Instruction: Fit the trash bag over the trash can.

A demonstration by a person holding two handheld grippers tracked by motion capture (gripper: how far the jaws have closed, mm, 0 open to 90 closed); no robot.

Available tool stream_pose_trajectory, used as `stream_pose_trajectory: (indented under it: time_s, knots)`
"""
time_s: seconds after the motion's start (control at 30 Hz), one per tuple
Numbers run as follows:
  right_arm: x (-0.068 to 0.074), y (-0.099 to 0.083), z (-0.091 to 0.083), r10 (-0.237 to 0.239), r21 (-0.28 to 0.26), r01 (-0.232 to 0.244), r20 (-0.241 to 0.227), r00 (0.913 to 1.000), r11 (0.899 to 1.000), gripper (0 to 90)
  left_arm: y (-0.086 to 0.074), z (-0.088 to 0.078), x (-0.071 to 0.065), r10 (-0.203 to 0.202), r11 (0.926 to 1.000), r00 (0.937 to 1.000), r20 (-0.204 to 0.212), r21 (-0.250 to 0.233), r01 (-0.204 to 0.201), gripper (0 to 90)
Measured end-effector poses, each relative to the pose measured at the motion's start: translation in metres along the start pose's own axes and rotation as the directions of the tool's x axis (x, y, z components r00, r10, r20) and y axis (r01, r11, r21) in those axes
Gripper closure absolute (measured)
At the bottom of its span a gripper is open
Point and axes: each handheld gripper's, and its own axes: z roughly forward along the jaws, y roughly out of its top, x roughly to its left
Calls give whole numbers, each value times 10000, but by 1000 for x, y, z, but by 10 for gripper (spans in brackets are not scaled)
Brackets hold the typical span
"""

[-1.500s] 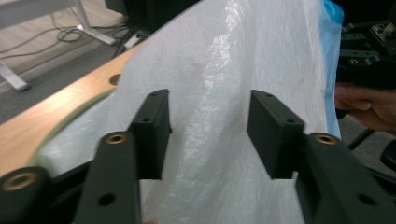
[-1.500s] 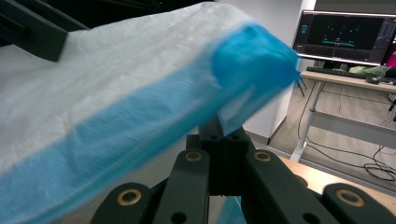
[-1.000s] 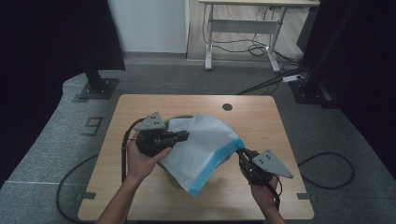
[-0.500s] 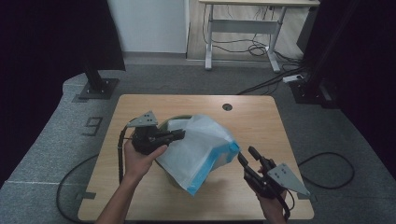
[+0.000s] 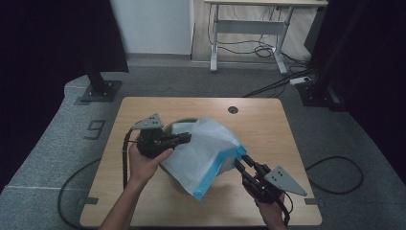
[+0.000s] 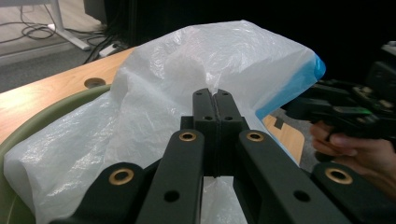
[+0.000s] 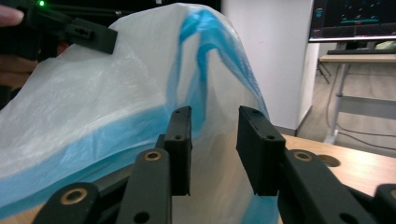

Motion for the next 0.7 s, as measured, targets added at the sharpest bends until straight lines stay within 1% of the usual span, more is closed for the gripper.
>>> stream_pose_trajectory:
  time_s: [0.13,0.23,0.3,0.37,0.47,0.53,0.6,0.7]
  knots:
    - [-2,1,7,180,-106,-181,-96,9998,9998,663,-1,-1,2,-71,10000,10000,-14,3,71,900]
    - [0,5,10,310,-189,-314,-214,9993,9993,667,-1,0,2,-85,10000,10000,8,-4,85,900]
    - [1,7,12,240,-226,-244,-189,9995,9994,673,-1,0,2,-63,10000,10000,1,16,63,900]
    - [1,10,14,328,-281,-336,-269,9991,9990,685,-1,1,2,-53,10000,10000,25,38,53,900]
    - [0,12,17,420,-399,-434,-360,9985,9983,734,-1,1,1,-43,10000,10000,35,45,42,900]
    - [0,14,18,392,-487,-410,-371,9985,9980,817,-1,1,2,-53,10000,10000,2,18,53,900]
    - [2,15,19,204,-568,-221,-307,9993,9981,886,-1,0,3,-65,10000,10000,-57,-3,65,899]
    - [3,16,20,119,-601,-152,-539,9985,9981,889,0,-2,5,-125,9999,9998,-184,-82,123,900]
